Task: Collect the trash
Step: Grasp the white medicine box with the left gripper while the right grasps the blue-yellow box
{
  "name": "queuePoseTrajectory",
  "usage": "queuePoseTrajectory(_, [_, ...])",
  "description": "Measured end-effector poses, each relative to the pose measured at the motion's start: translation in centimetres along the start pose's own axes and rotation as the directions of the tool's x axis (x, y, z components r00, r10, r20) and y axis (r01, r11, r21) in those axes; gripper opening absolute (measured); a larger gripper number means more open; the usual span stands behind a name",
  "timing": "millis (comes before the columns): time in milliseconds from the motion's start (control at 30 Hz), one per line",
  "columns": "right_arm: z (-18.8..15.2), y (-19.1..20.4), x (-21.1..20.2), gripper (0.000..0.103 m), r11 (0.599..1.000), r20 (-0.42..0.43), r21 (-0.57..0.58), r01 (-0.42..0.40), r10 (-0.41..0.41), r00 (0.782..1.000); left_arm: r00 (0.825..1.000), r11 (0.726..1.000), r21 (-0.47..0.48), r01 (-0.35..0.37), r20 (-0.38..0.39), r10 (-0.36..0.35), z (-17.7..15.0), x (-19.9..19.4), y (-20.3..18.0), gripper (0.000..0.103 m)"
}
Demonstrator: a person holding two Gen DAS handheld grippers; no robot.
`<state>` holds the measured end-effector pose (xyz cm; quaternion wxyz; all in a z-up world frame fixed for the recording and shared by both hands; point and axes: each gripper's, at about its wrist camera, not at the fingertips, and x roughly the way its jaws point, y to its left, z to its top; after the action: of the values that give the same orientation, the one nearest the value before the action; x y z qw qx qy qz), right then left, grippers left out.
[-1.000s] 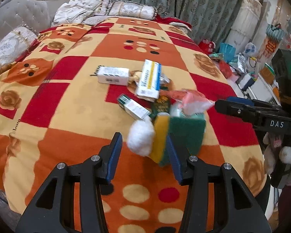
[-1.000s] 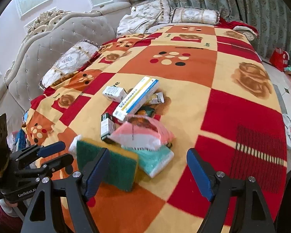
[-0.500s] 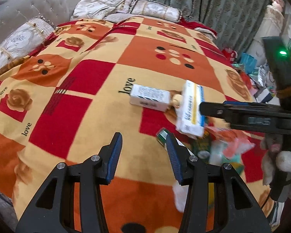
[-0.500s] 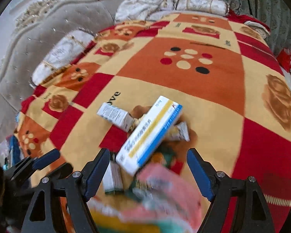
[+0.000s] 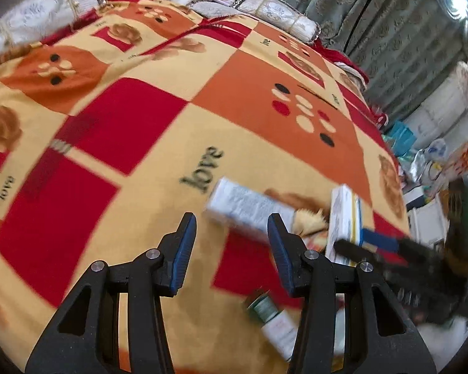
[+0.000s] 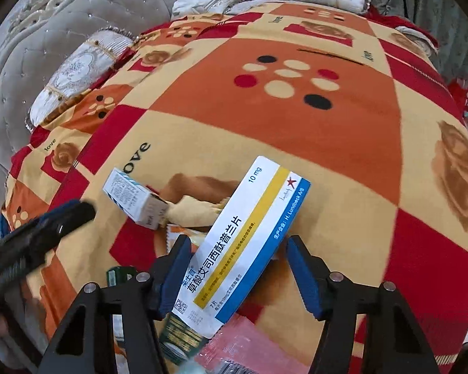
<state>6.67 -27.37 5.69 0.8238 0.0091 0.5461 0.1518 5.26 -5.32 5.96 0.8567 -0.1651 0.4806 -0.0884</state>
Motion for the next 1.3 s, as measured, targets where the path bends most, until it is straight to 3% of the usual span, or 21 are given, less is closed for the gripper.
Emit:
queuePoseTrajectory(67, [0.1,-0.3,0.1,0.062,0.999,-0.002,0.011,-0.051,0.051,0.999,1.0,1.0,-0.006,-0.014,-0.013,0.014,0.6,1.3,-0.9,0.048])
queuePoseTrajectory(267, [0.8,0.6,1.4,0.062,0.996,-0.007,-0.031,-0.085,0.085,0.996,0.995,0.996,-0.026,-0.082,-0.055,0.08,2.6,4.5,-2.1,0.05])
queuePoseTrajectory(467, [0.1,0.1,0.5,0.055,0.995,0.011,-0.096,-0.033,0.034,0.999,0.99,0.996,0.003,-0.092,-0.11,0.092,3.7,6.5,-2.8,0.052])
queuePoseTrajectory(533, [-0.3,-0.7,-0.1,0.054,0.994,0.032,-0.106,-0.022,0.025,0.999,0.989,0.996,0.033,-0.08,-0.12,0.083,3.3,6.6,-3.2,0.045])
queuePoseTrajectory(733, [-1.2,-2.7,-2.0,0.049,0.997,0.084,-0.06,-0.05,0.055,0.995,0.996,1.0,0.017,-0.016,-0.082,0.017,3.0,4.1,-2.7,0.035])
queuePoseTrajectory(800, [-1.6,-3.1,-3.2,0.031,0.996,0.115,-0.051,-0.072,0.077,0.99,0.999,0.999,0.034,-0.01,-0.04,0.011,3.6,1.5,-2.7,0.033])
queuePoseTrajectory(867, [-1.8,-3.5,-4.2,0.03,0.997,0.126,-0.044,-0.07,0.075,0.989,1.0,0.999,0.053,-0.003,-0.014,0.004,4.1,-0.4,-2.8,0.032])
queuePoseTrajectory(1000, [-2.1,-3.5,-3.7,0.03,0.997,0.066,-0.025,-0.073,0.074,0.995,1.0,0.996,0.084,-0.003,0.01,0.002,3.5,-3.3,-3.1,0.032])
queuePoseTrajectory(1033, [-2.1,-3.5,-3.7,0.031,0.998,0.068,-0.015,-0.057,0.058,0.996,1.0,0.996,0.09,-0.001,0.016,0.0,3.1,-4.1,-3.1,0.032])
queuePoseTrajectory(1067, [-2.0,-3.4,-3.6,0.041,0.999,0.062,-0.002,-0.045,0.045,0.997,1.0,0.996,0.092,0.0,0.017,-0.002,2.9,-4.5,-3.1,0.032])
queuePoseTrajectory(1100, [-1.9,-3.5,-3.3,0.057,0.999,0.051,0.018,-0.036,0.035,0.998,1.0,0.996,0.093,0.004,0.018,-0.006,2.6,-5.1,-3.1,0.032])
queuePoseTrajectory(1167, [-2.0,-3.7,-2.9,0.069,0.997,0.028,0.071,-0.04,0.038,0.999,0.999,0.994,0.106,0.013,0.028,-0.016,2.1,-6.2,-3.2,0.032])
queuePoseTrajectory(1300, [-2.0,-3.9,-0.8,0.069,0.991,-0.046,0.133,-0.033,0.039,0.998,0.998,0.99,0.136,0.026,0.047,-0.033,1.1,-8.0,-3.4,0.032])
